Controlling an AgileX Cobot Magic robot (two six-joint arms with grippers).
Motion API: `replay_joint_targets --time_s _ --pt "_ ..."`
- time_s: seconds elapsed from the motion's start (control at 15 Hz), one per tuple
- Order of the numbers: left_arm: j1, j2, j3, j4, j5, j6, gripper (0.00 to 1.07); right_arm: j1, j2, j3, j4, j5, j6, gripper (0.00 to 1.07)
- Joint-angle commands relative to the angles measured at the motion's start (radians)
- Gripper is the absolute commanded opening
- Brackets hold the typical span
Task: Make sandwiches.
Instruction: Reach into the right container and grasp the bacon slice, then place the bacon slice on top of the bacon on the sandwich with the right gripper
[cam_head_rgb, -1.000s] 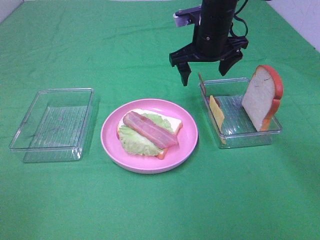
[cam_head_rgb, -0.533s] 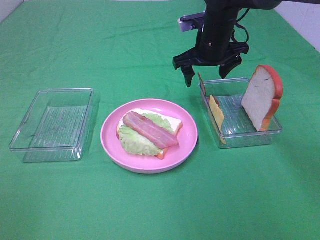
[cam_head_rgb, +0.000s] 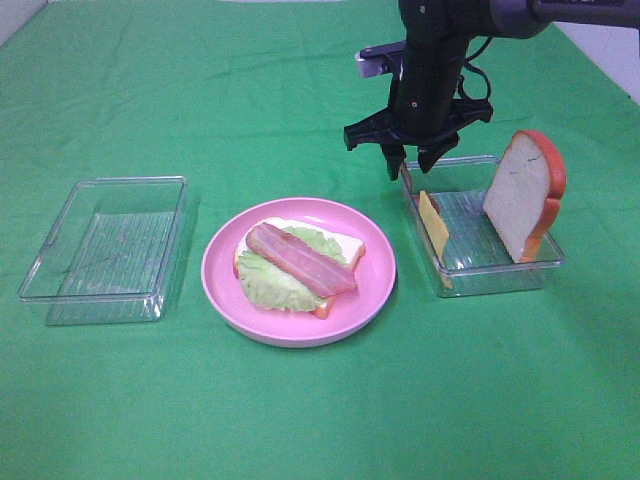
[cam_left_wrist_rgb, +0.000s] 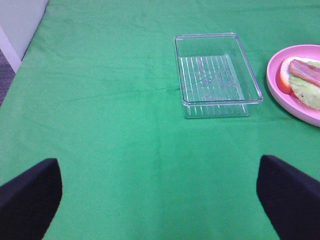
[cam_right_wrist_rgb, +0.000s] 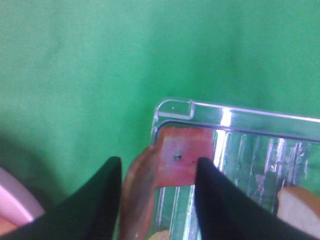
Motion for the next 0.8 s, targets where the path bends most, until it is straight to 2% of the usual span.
replay_joint_targets --time_s 0.07,0.4,0.8 --pt "0.002 -0.021 0.001 -0.006 -0.016 0.002 1.01 0.001 0.001 -0.008 -0.038 0.005 0.017 0.02" --pt "0.002 -0.021 0.001 -0.006 -0.016 0.002 1.01 0.002 -0.009 -0.034 -0.059 0.061 -0.035 0.00" --pt "0.002 -0.021 0.001 -0.006 -0.016 0.002 1.01 0.003 -0.086 -0.269 0.016 0.374 -0.174 0.00"
